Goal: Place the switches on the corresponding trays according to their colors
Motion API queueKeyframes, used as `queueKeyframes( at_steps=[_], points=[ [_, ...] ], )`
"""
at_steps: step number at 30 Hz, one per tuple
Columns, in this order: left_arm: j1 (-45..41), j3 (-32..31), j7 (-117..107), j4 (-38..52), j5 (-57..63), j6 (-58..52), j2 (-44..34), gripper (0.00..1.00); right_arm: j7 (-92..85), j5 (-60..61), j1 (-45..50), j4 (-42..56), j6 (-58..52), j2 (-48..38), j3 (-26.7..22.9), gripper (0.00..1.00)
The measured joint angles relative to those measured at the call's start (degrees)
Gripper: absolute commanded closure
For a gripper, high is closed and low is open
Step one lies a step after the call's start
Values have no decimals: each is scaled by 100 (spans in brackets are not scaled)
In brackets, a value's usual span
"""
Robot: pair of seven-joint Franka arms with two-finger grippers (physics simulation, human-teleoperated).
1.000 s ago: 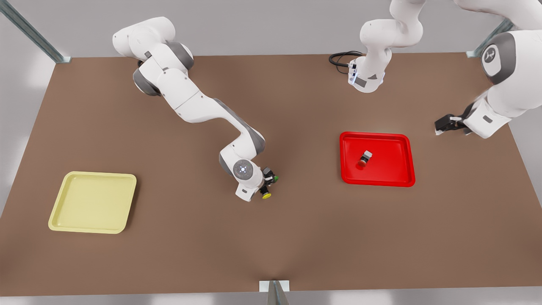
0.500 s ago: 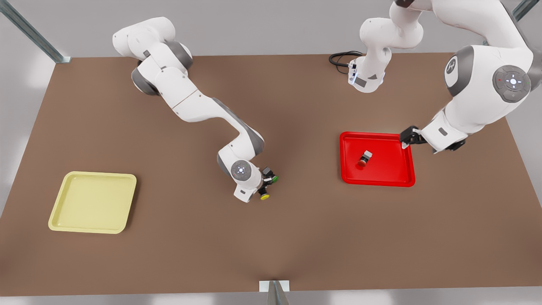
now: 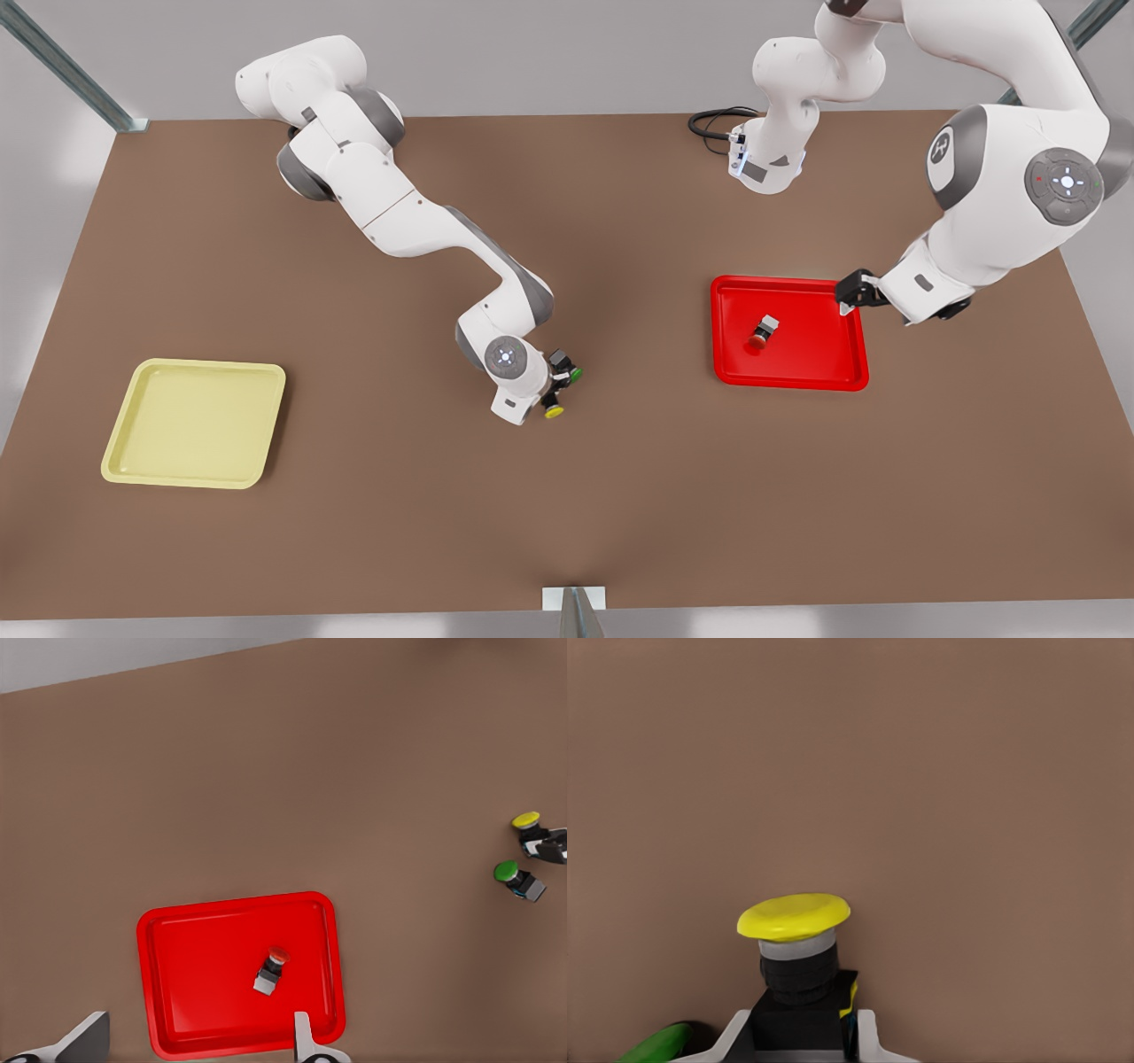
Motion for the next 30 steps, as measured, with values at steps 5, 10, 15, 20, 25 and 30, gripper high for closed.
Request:
queueKeyframes(
  at_steps=[5, 10, 15, 20, 25, 30],
  points=[
    [0, 0, -9, 0, 0, 18, 0, 0, -23, 79, -13, -9, 15, -47, -2, 49],
    [0, 0, -10, 9, 0, 18, 0, 0, 98, -6, -70, -9, -12, -132, -1, 8],
    [0, -9, -26, 9, -6, 17, 0, 0, 637, 25, -10, 9, -52, -127, 22, 0],
    [0, -9, -26, 9, -8, 18, 9, 0, 734, -107, 97, 220, -538, -71, 0, 0],
    [-1, -12, -26, 0, -15, 23, 9, 0, 708, -91, 97, 237, -458, 57, 9, 0],
    [0, -9, -26, 7, -17, 27, 26, 0, 699, -99, 97, 281, -464, 158, 0, 0]
  ],
)
